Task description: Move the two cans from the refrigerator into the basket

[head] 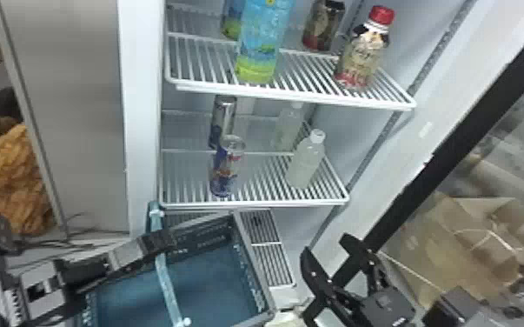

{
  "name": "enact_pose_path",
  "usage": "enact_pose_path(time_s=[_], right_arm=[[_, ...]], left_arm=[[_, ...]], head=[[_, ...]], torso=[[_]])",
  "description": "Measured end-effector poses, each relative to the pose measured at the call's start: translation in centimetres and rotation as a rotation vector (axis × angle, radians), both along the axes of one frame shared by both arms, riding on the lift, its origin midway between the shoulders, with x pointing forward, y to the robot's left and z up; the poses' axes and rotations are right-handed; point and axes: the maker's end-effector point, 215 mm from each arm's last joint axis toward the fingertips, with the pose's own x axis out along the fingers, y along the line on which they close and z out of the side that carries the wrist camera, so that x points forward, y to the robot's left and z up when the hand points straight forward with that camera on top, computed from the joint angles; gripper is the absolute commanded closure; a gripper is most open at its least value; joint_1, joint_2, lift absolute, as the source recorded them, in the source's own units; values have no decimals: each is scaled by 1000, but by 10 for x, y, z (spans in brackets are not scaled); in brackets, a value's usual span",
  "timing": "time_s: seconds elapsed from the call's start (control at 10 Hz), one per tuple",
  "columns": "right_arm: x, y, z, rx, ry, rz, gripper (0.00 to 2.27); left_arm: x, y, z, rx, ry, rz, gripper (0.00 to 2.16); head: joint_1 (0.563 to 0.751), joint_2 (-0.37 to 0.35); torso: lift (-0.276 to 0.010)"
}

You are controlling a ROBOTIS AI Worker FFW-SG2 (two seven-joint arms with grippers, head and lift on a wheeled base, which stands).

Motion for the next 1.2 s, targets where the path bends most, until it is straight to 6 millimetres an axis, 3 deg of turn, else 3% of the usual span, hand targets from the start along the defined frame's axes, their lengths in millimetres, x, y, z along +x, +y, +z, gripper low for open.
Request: enact_pose_path(time_s=[0.4,1.2], right_arm=[[30,24,-7,28,-9,35,341],[93,45,-15,28,-13,56,343]], left_arm=[[1,1,1,-2,-1,2,1210],[2,-2,3,-2,-7,-2,1210]], head=[[695,-336],[695,-285]], torso=[[-219],[-219]])
